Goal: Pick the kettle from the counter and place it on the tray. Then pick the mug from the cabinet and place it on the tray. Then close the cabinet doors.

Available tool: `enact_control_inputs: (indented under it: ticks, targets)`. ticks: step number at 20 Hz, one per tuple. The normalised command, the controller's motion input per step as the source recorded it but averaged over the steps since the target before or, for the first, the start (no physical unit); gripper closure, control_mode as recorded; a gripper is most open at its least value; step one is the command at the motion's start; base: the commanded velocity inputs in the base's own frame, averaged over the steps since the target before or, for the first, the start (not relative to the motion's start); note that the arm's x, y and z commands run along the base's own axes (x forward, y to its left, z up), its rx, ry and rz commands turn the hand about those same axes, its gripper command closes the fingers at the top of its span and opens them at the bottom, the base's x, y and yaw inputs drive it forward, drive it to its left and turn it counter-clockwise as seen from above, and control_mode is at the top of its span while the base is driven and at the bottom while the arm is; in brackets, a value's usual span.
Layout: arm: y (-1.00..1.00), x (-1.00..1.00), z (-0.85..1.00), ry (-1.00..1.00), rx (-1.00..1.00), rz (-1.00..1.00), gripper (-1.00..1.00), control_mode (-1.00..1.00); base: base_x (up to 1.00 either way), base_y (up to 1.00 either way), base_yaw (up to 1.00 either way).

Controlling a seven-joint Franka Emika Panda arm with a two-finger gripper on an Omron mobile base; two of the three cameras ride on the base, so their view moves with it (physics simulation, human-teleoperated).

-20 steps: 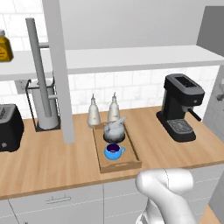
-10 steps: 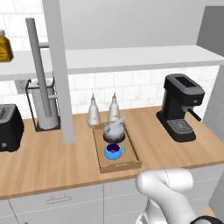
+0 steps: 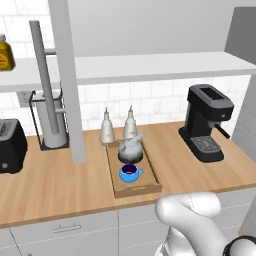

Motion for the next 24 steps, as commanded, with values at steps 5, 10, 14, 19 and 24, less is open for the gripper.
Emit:
enact_control_inputs:
  ticks: [5, 10, 14, 19, 24]
  targets:
    - [-0.41, 0.00, 0.00, -0.11, 0.17, -0.24, 1.00, -1.00, 0.00, 0.00, 0.00]
    - [-0.46, 0.00, 0.00, -0.13, 0.17, -0.17, 1.00, -1.00, 0.00, 0.00, 0.00]
    - [-0.13, 0.00, 0.00, -0.12, 0.04, 0.00, 1.00, -1.00, 0.00, 0.00, 0.00]
    - [-0.23, 0.00, 0.00, -0.26, 0.06, 0.00, 1.00, -1.00, 0.00, 0.00, 0.00]
    - [-0.48, 0.00, 0.00, -0.12, 0.07, -0.02, 1.00, -1.00, 0.00, 0.00, 0.00]
